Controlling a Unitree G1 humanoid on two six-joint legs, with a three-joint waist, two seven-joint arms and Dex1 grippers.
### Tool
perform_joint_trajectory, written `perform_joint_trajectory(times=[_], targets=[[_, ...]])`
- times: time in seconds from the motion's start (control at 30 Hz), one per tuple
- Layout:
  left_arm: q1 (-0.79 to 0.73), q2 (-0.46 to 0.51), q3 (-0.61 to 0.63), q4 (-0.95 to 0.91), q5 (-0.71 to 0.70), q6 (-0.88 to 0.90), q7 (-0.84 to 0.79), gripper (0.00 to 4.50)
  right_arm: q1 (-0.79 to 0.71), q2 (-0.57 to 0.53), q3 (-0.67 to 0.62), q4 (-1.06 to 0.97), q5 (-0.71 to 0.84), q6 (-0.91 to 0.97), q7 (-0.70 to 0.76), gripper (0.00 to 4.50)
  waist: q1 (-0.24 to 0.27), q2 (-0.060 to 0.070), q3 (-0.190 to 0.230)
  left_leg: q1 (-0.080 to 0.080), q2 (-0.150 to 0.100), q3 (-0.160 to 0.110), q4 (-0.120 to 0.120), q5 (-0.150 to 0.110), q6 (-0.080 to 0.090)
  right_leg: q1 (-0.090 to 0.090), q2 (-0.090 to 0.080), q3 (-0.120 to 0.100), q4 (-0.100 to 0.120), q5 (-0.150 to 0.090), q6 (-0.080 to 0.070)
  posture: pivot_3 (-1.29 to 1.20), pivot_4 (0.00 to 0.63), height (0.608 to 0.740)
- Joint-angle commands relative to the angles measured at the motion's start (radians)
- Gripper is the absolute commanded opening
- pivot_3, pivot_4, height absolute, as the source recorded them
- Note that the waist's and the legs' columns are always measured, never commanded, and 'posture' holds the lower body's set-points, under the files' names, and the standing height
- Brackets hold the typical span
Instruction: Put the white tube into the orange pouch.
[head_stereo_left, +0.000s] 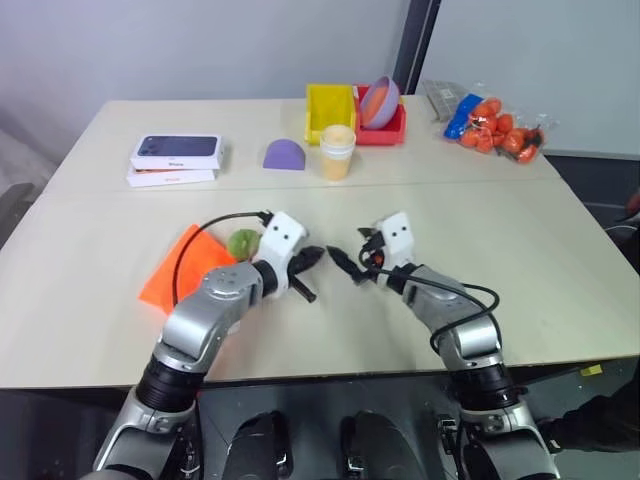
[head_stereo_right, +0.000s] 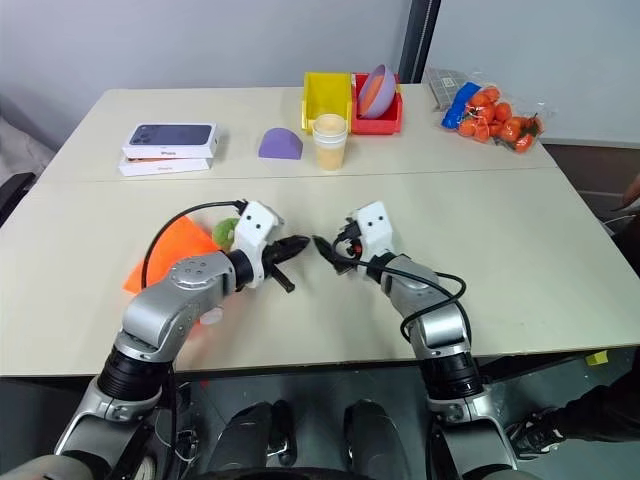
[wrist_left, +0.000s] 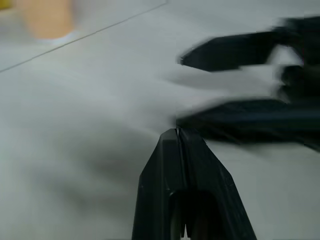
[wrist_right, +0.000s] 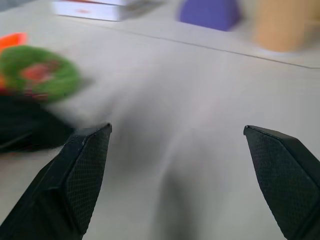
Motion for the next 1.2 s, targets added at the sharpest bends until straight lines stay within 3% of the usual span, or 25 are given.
perform_joint_trajectory(times=[0.03,0.17,0.33,0.53,0.77,0.87,1.07,1.2], targets=[[-0.011,-0.010,0.022,-0.015,-0.011,-0.057,-0.029,0.04,-0.020,-0.014,-0.021,-0.022,0.003,-0.026,-0.003,4.39,-0.001,0.000,0.000,0.000,0.000,0.000,0.000,0.000,0.000,0.000,0.000,0.000,0.000,0.000,0.000,0.00,0.150,0.740],[-0.020,-0.009,0.127,0.014,-0.028,-0.038,0.009,1.31,0.002,-0.018,-0.013,-0.032,0.001,-0.029,-0.004,4.39,-0.001,0.000,0.000,0.000,0.000,0.000,0.000,0.000,0.000,0.000,0.000,0.000,0.000,0.000,0.000,0.00,0.150,0.740],[-0.037,0.028,0.183,0.071,0.088,-0.024,0.152,3.94,0.015,-0.012,-0.008,-0.044,0.003,-0.026,-0.008,4.39,0.001,0.000,0.000,0.000,0.000,0.000,0.000,0.000,0.000,0.000,0.000,0.000,0.000,0.000,0.000,0.00,0.150,0.740],[-0.054,0.081,0.199,0.093,0.211,-0.007,0.262,3.94,0.027,-0.012,-0.004,-0.041,0.002,-0.032,-0.004,4.39,0.003,0.000,0.000,0.000,0.000,0.000,0.000,0.000,0.000,0.000,0.000,0.000,0.000,0.000,0.000,0.00,0.150,0.740],[-0.067,0.025,0.290,0.159,0.142,0.188,0.268,3.94,0.033,0.001,0.009,-0.052,0.002,-0.030,-0.008,4.39,0.003,0.000,0.000,0.000,0.000,0.000,0.001,0.000,0.000,0.000,0.001,0.000,0.001,0.000,0.001,0.00,0.150,0.740],[-0.066,-0.002,0.321,0.155,0.090,0.228,0.239,3.05,0.034,0.002,0.007,-0.058,0.003,-0.030,-0.011,4.39,0.003,0.000,0.000,0.000,0.000,0.000,0.001,0.000,0.000,0.000,0.001,0.000,0.001,0.000,0.001,0.00,0.150,0.740],[-0.073,-0.051,0.367,0.119,-0.010,0.239,0.188,0.02,0.037,-0.010,-0.019,-0.071,0.007,-0.033,-0.018,4.39,0.003,0.000,0.000,0.000,0.000,0.000,0.001,0.000,0.000,0.000,0.001,0.000,0.001,0.000,0.001,0.00,0.150,0.740],[-0.084,-0.084,0.340,0.079,-0.086,0.256,0.128,0.02,0.030,-0.019,-0.045,-0.064,0.007,-0.040,-0.028,4.39,0.006,0.000,0.000,0.000,0.000,0.000,0.001,0.000,0.000,0.001,0.000,0.000,0.001,0.000,0.001,0.00,0.150,0.740]])
